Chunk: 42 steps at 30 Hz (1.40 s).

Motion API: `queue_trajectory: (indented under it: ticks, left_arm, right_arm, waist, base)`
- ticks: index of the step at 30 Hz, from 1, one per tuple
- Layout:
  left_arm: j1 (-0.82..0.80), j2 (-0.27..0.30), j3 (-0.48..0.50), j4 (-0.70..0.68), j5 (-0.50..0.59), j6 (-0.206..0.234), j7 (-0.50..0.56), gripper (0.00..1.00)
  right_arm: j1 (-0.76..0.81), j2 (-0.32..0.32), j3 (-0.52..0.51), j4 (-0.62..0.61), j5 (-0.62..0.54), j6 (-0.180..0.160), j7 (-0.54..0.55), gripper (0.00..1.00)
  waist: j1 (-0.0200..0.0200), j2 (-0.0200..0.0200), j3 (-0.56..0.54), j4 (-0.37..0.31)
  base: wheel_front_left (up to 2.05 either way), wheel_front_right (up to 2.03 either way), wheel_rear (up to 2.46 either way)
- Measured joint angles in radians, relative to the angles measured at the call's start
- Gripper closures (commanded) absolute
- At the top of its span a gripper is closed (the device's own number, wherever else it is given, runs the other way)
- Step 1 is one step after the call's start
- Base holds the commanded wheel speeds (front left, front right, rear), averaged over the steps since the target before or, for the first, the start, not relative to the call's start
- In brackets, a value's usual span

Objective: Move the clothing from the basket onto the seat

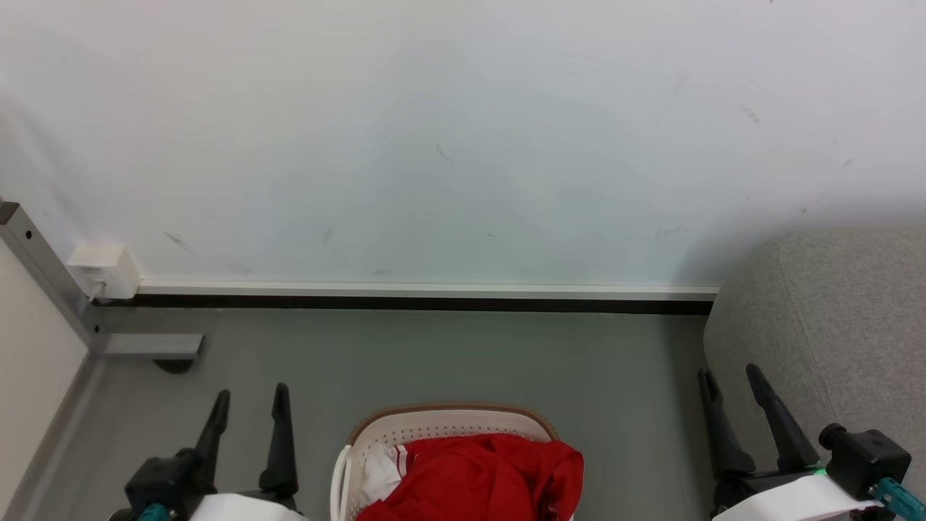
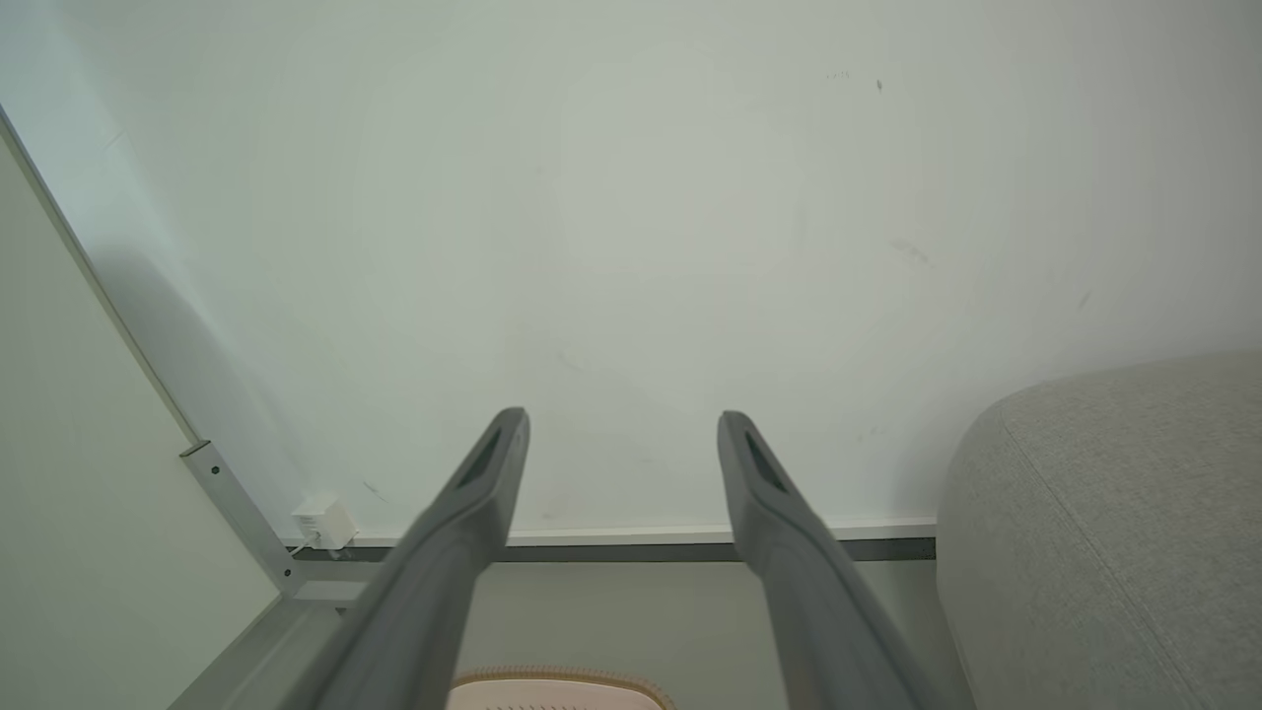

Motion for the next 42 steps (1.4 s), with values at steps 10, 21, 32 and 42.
queue_trajectory:
  ticks: [10,21,32,42]
  left_arm:
    - [0.001,0.005,-0.01,-0.006,0.078,0.011,-0.019,0.0]
    - [0.003,0.005,-0.016,-0.011,0.163,0.023,-0.042,0.0]
    - [0.002,0.004,-0.013,-0.019,0.22,0.03,-0.058,0.0]
    - [0.002,-0.004,0.003,-0.027,0.212,0.011,-0.058,0.0]
  right_arm:
    - [-0.002,-0.011,0.02,-0.012,-0.053,0.0,-0.02,0.0]
    - [-0.004,-0.012,0.028,-0.02,-0.107,0.0,-0.04,0.0]
    - [-0.008,-0.008,0.022,-0.027,-0.149,0.0,-0.057,0.0]
    - [-0.009,-0.007,0.016,-0.027,-0.149,0.0,-0.057,0.0]
  waist:
    - [0.0,0.0,0.001,0.003]
    - [0.0001,0.0,-0.001,0.004]
    - [0.0,0.0,0.0,0.004]
    - [0.0,0.0,0.002,0.004]
  base:
    - [0.0,0.0,0.0]
    - [0.0,0.0,0.0]
    - [0.0,0.0,0.0]
    - [0.0,0.0,0.0]
